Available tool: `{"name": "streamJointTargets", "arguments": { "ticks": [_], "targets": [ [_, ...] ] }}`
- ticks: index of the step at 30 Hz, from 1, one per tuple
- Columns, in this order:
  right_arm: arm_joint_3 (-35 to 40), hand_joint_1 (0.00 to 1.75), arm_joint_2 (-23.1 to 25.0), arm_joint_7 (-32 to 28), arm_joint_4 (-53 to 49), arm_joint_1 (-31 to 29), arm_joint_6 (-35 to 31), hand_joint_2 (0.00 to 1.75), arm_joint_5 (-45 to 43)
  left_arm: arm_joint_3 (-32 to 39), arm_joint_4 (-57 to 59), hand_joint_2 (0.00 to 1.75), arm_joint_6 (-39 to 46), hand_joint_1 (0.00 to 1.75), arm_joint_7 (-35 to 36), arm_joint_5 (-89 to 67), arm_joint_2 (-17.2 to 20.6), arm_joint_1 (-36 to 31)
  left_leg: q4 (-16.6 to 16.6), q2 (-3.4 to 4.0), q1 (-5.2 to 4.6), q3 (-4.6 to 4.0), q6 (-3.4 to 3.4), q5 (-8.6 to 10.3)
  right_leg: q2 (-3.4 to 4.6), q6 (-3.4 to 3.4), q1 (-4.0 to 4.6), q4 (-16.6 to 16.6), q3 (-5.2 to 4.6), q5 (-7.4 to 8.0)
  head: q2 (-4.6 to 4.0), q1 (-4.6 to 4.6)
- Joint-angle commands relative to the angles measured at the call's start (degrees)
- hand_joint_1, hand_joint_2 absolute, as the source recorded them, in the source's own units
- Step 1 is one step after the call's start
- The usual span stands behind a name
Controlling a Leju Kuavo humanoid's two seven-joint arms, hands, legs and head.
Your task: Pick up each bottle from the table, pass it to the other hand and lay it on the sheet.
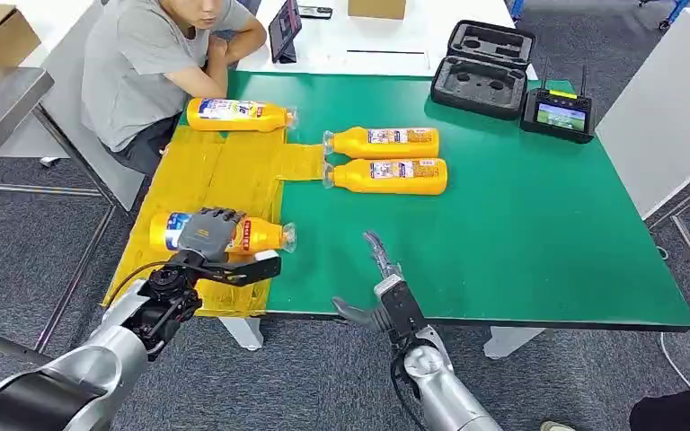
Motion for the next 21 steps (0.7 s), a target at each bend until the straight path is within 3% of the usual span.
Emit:
{"name": "streamJointTargets", "arguments": {
  "ticks": [1,21],
  "targets": [
    [0.0,0.00,-0.1,-0.1,2.3,-2.6,-0.1,1.75,0.0,2.0,3.6,1.75,0.2,0.03,-1.5,-0.5,-0.5,-2.4,0.1,0.08,0.02,0.01,-0.05,-0.04,0.05,-0.08,0.03,0.1,0.00,-0.02,0.00,-0.02],
    [-0.1,0.00,-0.3,-0.1,2.0,-2.3,-0.8,1.75,-0.5,2.0,3.9,1.75,-0.7,0.03,-2.5,-1.1,-0.9,-2.4,0.2,0.10,0.08,0.01,-0.09,-0.09,0.06,-0.12,0.09,0.1,0.01,-0.05,0.00,-0.02]
  ]
}}
